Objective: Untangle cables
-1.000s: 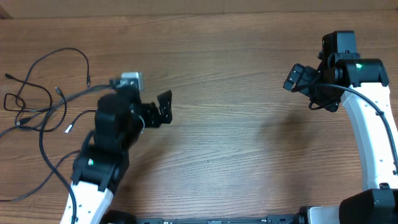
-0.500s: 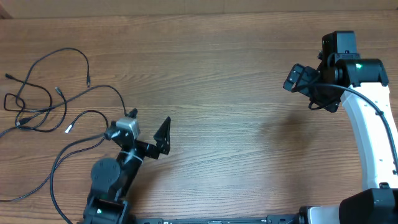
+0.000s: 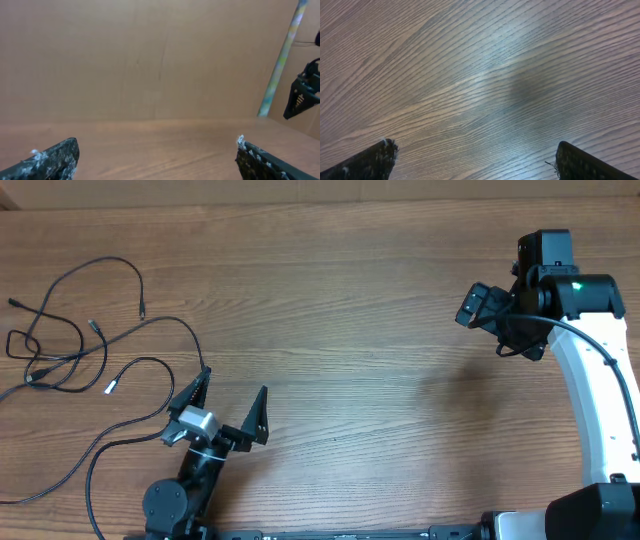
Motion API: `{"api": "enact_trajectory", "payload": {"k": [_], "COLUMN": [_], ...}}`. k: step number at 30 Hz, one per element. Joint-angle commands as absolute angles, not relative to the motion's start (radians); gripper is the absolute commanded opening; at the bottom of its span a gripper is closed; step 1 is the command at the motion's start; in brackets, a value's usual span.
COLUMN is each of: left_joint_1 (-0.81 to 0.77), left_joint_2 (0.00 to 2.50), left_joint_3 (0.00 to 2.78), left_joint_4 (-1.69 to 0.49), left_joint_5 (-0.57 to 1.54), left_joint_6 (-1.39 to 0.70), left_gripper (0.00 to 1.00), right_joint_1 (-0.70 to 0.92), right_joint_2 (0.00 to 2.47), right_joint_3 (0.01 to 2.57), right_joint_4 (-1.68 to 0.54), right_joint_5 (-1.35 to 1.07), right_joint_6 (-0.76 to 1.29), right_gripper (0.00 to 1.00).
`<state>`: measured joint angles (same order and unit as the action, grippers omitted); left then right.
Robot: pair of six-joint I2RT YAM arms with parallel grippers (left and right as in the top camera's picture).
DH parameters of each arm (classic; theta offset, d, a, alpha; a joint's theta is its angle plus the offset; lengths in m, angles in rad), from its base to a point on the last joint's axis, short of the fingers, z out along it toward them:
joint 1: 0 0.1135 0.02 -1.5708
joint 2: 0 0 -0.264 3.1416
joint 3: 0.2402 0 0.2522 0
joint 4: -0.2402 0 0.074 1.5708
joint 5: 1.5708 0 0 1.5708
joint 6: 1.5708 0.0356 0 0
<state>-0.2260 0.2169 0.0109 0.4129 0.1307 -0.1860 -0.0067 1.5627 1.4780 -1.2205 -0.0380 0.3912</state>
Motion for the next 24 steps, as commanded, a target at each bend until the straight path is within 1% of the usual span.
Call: {"api": "enact_trajectory", "payload": {"k": [1,7,12,15,16,20,22,24], "left_joint_1": [-0.203,-0.165,-0.115,-0.079,-0.072,-0.07,-0.07,-0.059], "left_joint_2": [0.182,0.104,0.026,0.002,0.002,0.002,0.002,0.002], "left_joint_3": [0.005,0.005,0.005,0.005,0.004,0.004,0.004,0.004], "left_joint_4": [0.425,0.419,0.337,0.259,0.229,0.144,0.072,-0.07], "left_joint_5": [0.124,0.124,0.124,0.123,0.123,0.12,0.102,0.085], "left_joint_6": [-0.123,-0.022,0.085,0.124,0.168,0.241,0.248,0.248], "left_gripper": [1.0,1.0,1.0,1.0,1.0,1.0,1.0,1.0], "right_joint_1": [-0.01,-0.01,-0.01,-0.01,-0.01,-0.01,-0.01,-0.01], "right_joint_2": [1.562,1.562,1.562,1.562,1.562,1.562,1.562,1.562], "right_joint_3": [1.473,1.473,1.473,1.473,1.473,1.473,1.473,1.473], "right_joint_4": [-1.217,-1.217,-1.217,-1.217,-1.217,-1.217,-1.217,-1.217], "right_joint_5": [-0.039,-0.039,-0.039,-0.039,-0.039,-0.039,-0.039,-0.039], "right_joint_6": [0.385,0.385,0.385,0.385,0.385,0.385,0.385,0.385], "right_gripper": [1.0,1.0,1.0,1.0,1.0,1.0,1.0,1.0]}}
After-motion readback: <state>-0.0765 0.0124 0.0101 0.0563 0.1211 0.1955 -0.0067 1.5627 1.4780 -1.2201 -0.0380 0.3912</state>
